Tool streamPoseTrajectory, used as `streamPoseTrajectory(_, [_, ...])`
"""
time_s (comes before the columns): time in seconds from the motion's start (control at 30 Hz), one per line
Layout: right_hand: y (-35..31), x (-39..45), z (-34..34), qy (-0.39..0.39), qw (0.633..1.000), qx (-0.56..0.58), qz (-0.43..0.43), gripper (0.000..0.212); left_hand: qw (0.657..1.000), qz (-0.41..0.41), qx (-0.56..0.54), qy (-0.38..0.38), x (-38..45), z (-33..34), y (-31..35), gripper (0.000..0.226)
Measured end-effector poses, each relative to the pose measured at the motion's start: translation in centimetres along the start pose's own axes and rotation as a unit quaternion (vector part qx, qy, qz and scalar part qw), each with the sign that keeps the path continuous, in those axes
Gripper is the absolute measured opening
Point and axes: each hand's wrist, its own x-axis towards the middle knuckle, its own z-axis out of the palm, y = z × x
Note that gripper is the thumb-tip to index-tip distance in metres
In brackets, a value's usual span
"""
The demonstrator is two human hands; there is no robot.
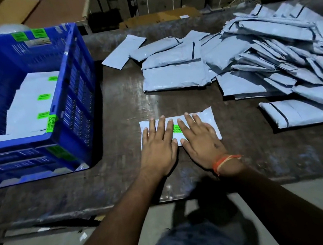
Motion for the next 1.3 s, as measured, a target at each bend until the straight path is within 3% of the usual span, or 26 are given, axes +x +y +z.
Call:
streamPoseTrajectory(0.2, [1.8, -0.2, 0.2, 0.012, 0.998, -0.008, 0.065, 0.06, 0.998, -0.059, -0.005, -0.005, -0.6, 0.2, -2.0, 0.056])
streamPoseTrajectory(0.43, [4.4, -1.1, -0.4, -0.04, 0.988, 0.007, 0.151, 0.06, 0.991, -0.126, -0.037, -0.016, -0.9, 0.2, -3.4, 0.056])
streamPoseTrajectory(0.57, [4.3, -0.6, -1.1, -0.012, 0.981, 0.049, 0.187, 0.057, 0.982, -0.183, -0.046, 0.028, -0.9, -1.1, -3.1, 0.053])
streamPoseTrajectory(0.67, [3.9, -0.1, -1.5, 0.068, 0.97, 0.107, 0.208, 0.058, 0.955, -0.251, -0.145, 0.058, 0.3, -2.1, -2.9, 0.047])
streamPoseTrajectory(0.77, [4.1, 0.8, -1.8, 0.042, 0.959, 0.174, 0.218, 0.067, 0.928, -0.266, -0.256, 0.043, 1.7, -2.6, -2.8, 0.049])
streamPoseTrajectory(0.87, [5.1, 1.6, -2.3, 0.061, 0.913, 0.342, 0.215, 0.056, 0.877, -0.284, -0.385, 0.05, 2.4, -3.0, -3.0, 0.038])
streamPoseTrajectory(0.97, [5.2, 2.1, -4.3, 0.048, 0.777, 0.586, 0.224, 0.038, 0.788, -0.284, -0.545, 0.043, 2.8, -4.9, -3.6, 0.022])
streamPoseTrajectory(1.03, [5.1, 2.8, -5.9, 0.023, 0.709, 0.67, 0.22, 0.031, 0.768, -0.275, -0.577, 0.04, 3.2, -7.6, -4.4, 0.017])
streamPoseTrajectory(1.1, [4.7, 4.0, -7.8, 0.016, 0.694, 0.693, 0.196, 0.029, 0.782, -0.25, -0.57, 0.031, 3.6, -11.1, -5.3, 0.016])
streamPoseTrajectory(1.3, [0.5, 7.9, -14.1, 0.01, 0.717, 0.69, 0.099, 0.035, 0.826, -0.198, -0.525, 0.06, 4.5, -20.0, -9.2, 0.019])
